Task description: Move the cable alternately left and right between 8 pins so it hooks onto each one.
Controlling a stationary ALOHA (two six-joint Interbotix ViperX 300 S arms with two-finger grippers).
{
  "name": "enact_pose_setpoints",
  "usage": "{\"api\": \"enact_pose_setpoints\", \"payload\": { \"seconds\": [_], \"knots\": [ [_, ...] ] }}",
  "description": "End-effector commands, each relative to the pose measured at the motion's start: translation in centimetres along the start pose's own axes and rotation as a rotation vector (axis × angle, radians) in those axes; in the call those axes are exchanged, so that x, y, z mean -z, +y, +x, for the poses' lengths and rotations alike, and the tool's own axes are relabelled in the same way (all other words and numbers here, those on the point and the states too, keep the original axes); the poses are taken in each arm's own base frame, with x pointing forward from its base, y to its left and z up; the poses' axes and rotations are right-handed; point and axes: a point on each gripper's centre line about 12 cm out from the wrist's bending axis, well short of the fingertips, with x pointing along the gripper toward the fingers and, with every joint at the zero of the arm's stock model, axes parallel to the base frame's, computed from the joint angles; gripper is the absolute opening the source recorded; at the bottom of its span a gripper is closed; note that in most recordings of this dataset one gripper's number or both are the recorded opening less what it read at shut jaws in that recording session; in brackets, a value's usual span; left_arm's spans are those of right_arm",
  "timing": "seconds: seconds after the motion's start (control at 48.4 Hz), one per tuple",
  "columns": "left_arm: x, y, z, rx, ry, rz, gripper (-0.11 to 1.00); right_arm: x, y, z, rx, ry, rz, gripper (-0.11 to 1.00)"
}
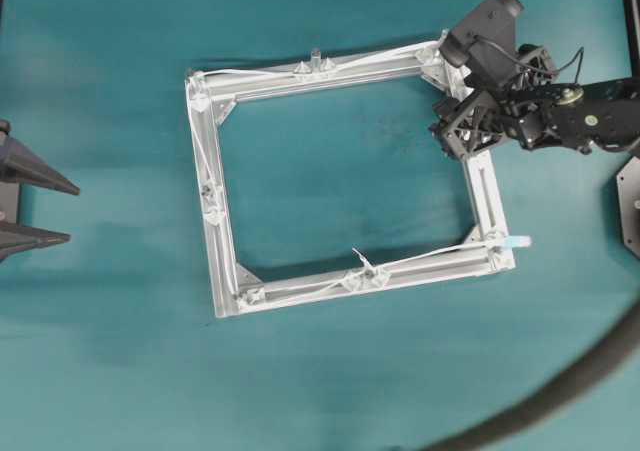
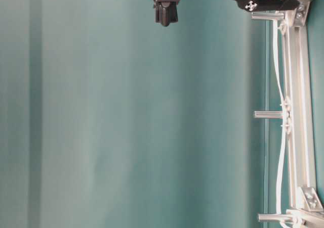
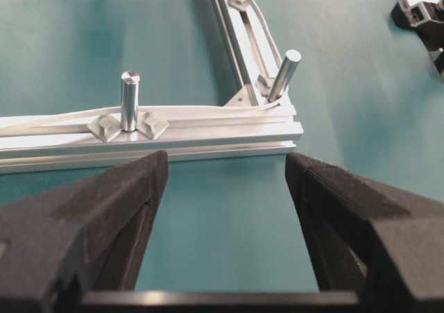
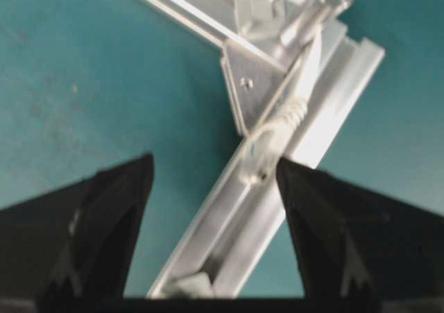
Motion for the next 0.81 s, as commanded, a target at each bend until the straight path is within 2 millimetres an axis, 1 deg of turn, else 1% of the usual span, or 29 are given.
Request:
{"api": "enact_pose_setpoints", "payload": {
  "seconds": [0.0, 0.165, 0.227, 0.31, 0.475, 0.62, 0.785],
  "knots": [
    [-0.5, 0.0, 0.0, -0.002, -0.014, -0.009, 0.72, -0.5, 0.1, -0.5, -0.009, -0.018, 0.008, 0.68],
    [-0.5, -0.1, 0.0, -0.001, -0.014, -0.009, 0.72, -0.4, 0.1, -0.5, -0.006, -0.017, 0.003, 0.68],
    [-0.5, 0.0, 0.0, -0.001, -0.013, -0.009, 0.72, -0.7, 0.1, -0.7, -0.014, -0.027, 0.004, 0.69],
    [-0.5, -0.1, 0.0, -0.001, -0.014, -0.009, 0.72, -1.4, 0.2, -1.6, -0.037, -0.056, 0.013, 0.69],
    [-0.5, 0.0, 0.0, -0.003, -0.013, -0.009, 0.72, -2.6, -0.1, -4.0, -0.084, -0.127, 0.025, 0.69],
    [-0.5, -0.1, 0.0, -0.001, -0.014, -0.009, 0.72, -2.8, -0.4, -5.4, -0.125, -0.169, 0.023, 0.69],
    [-0.5, 0.0, 0.0, -0.001, -0.013, -0.009, 0.72, -3.1, -0.3, -7.5, -0.233, -0.244, -0.011, 0.69]
  ]
}}
